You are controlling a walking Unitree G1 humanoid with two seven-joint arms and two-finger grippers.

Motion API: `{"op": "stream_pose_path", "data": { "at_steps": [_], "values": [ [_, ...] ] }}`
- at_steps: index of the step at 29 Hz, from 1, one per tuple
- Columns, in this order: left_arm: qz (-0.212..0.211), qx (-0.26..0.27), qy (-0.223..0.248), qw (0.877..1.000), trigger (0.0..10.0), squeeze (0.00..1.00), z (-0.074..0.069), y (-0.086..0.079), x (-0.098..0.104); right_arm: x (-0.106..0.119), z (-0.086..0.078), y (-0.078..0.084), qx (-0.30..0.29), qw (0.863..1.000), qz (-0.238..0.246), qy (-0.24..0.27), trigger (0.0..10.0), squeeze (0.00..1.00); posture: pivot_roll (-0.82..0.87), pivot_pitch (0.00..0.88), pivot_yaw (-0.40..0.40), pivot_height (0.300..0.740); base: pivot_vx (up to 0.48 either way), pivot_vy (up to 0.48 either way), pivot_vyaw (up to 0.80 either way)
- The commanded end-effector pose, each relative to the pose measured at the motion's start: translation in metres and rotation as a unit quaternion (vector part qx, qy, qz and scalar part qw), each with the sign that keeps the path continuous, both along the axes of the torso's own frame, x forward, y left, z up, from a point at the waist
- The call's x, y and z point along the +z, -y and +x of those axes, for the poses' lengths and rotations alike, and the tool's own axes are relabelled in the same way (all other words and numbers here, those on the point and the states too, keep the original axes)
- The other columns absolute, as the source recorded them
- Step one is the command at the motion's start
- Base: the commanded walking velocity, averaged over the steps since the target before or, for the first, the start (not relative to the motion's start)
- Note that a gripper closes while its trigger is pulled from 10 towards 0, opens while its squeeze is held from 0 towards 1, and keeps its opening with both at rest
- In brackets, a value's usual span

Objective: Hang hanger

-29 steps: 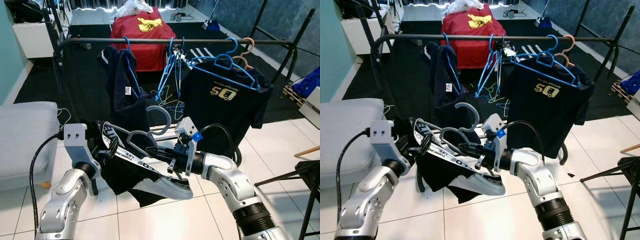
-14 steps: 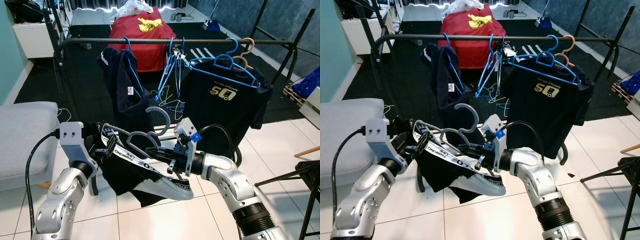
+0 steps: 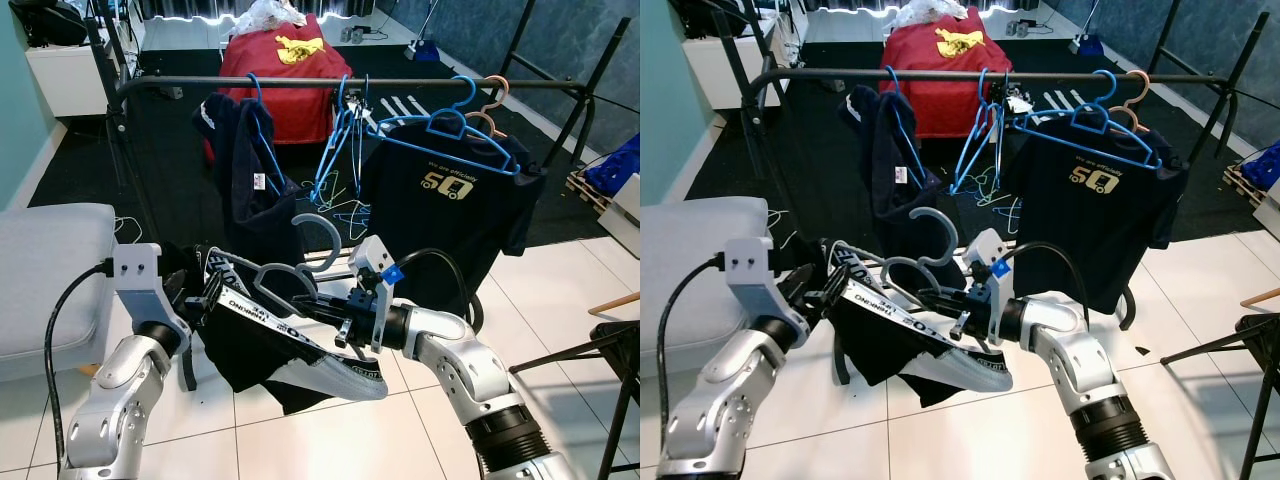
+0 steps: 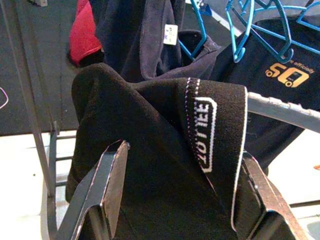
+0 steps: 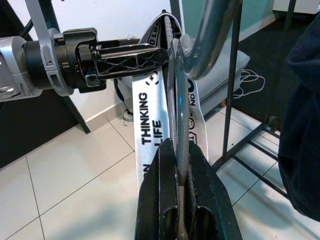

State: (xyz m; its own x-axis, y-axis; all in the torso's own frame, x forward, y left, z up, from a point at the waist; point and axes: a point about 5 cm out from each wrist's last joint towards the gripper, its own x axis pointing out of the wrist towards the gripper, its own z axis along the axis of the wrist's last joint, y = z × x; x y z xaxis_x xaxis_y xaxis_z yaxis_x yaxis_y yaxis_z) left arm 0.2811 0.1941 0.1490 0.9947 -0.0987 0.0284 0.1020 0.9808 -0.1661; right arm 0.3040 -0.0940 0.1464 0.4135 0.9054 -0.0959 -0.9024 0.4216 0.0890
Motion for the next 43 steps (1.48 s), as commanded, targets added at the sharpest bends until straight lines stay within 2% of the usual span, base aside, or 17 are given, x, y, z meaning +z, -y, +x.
{"op": "stream_pose_path", "data": {
  "at_steps": [1,9,10,12,14,21,28,30,43],
  "values": [
    [0.009,0.005,-0.009,1.000,10.0,0.00,-0.002,-0.004,-0.002,-0.001,0.000,0.001,0.002,1.000,-0.005,0.005,10.0,0.00,0.05,0.078,-0.019,0.740,0.000,0.000,0.00],
    [0.007,0.004,-0.008,1.000,10.0,0.00,-0.002,-0.004,-0.002,-0.001,0.000,0.001,0.003,1.000,-0.007,0.005,10.0,0.00,0.05,0.082,-0.020,0.740,0.000,0.000,0.00],
    [0.005,0.004,-0.008,1.000,4.5,0.00,-0.002,-0.004,-0.002,-0.001,0.000,0.001,0.003,1.000,-0.007,0.005,10.0,0.00,0.04,0.084,-0.020,0.740,0.000,0.000,0.00],
    [0.003,0.005,-0.009,1.000,4.5,0.00,-0.003,-0.003,-0.003,-0.001,-0.001,0.001,0.003,1.000,-0.007,0.005,10.0,0.00,0.04,0.085,-0.020,0.740,0.000,0.000,0.00],
    [0.001,0.008,-0.012,1.000,0.0,0.00,-0.004,-0.002,-0.005,-0.001,-0.002,0.002,0.003,1.000,-0.008,0.004,10.0,0.00,0.05,0.080,-0.021,0.740,0.000,0.000,0.00],
    [0.006,0.014,-0.008,1.000,0.0,0.00,-0.003,-0.004,-0.004,-0.004,-0.003,0.002,0.004,1.000,-0.009,0.002,10.0,0.00,0.05,0.069,-0.024,0.740,0.000,0.000,0.00],
    [0.016,0.038,0.004,0.999,0.0,0.00,0.004,-0.011,0.004,-0.007,-0.004,0.000,0.005,1.000,-0.013,0.001,10.0,0.00,0.05,0.056,-0.029,0.740,0.000,0.000,0.00],
    [0.033,0.061,0.017,0.997,0.0,0.00,0.010,-0.022,0.015,-0.015,-0.010,0.001,0.003,1.000,-0.023,-0.002,10.0,0.00,0.04,0.052,-0.024,0.740,0.000,0.000,0.00],
    [0.061,0.086,0.025,0.994,0.0,0.00,0.021,-0.033,0.027,-0.028,-0.024,0.009,-0.019,0.999,-0.028,-0.005,10.0,0.00,0.04,0.058,-0.021,0.740,0.000,0.000,0.00]
  ]
}}
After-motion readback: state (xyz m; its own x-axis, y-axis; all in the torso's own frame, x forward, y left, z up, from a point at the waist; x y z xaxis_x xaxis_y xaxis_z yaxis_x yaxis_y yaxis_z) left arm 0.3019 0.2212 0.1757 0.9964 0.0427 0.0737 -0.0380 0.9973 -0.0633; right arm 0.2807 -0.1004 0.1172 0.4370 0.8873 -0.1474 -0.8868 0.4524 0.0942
